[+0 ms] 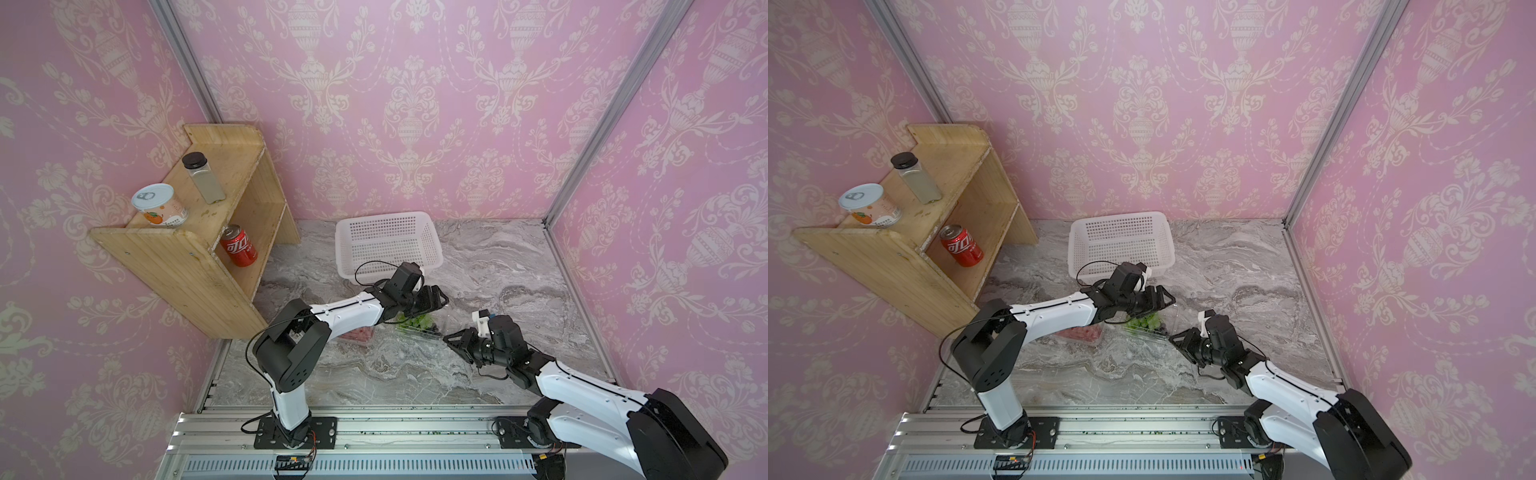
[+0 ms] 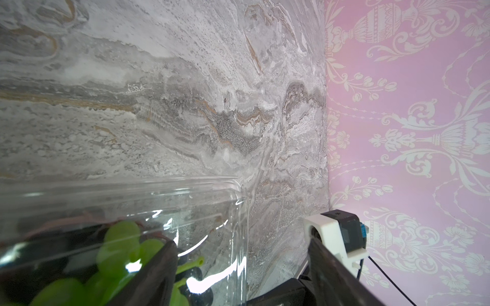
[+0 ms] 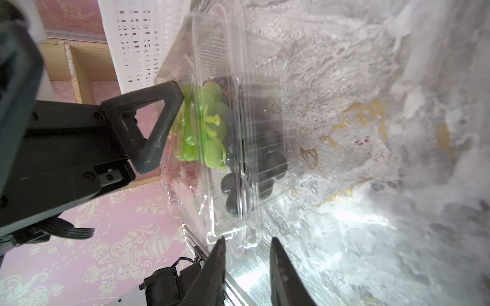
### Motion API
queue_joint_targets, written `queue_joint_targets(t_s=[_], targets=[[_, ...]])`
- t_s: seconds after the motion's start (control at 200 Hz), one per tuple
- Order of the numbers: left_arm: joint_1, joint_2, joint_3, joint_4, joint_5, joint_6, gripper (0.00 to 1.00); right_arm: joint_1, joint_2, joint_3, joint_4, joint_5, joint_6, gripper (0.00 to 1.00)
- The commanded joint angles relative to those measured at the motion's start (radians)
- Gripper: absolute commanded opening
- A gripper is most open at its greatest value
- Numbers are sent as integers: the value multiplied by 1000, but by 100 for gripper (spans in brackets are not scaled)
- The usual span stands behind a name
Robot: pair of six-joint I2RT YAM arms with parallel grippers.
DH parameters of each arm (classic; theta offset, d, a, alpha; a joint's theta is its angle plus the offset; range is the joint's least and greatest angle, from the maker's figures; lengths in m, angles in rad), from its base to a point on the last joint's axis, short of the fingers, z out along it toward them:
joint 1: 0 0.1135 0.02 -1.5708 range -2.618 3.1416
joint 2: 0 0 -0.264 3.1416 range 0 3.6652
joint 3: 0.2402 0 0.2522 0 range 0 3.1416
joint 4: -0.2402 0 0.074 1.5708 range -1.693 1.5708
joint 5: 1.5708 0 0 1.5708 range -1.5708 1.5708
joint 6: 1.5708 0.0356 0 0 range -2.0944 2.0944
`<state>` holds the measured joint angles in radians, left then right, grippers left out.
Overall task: Pack grapes into containers
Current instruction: Close the packing box at the center of the board.
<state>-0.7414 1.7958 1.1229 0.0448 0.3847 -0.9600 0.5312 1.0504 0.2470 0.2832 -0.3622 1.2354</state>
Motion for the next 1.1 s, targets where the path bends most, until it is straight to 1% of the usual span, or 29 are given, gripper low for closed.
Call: queue_joint_targets(t_s=[0.0, 0.135, 0.335, 0.585, 0.796, 1.096], targets=[[5, 48, -42, -89, 5, -18, 79, 9, -1, -14, 7, 25, 12, 30], [5, 47, -42, -88, 4, -19, 79, 10, 32, -8, 32, 19, 13, 32], [5, 47, -44, -84, 4, -20, 79, 17, 94, 1, 91, 13, 17, 31], [5, 46, -50, -80, 6, -23, 79, 19, 71, 9, 70, 42, 10, 29], [4, 49, -50, -79, 9, -23, 79, 20, 90, 10, 91, 53, 12, 28], [5, 45, -55, -76, 10, -25, 79, 19, 111, 40, 72, 64, -12, 27]])
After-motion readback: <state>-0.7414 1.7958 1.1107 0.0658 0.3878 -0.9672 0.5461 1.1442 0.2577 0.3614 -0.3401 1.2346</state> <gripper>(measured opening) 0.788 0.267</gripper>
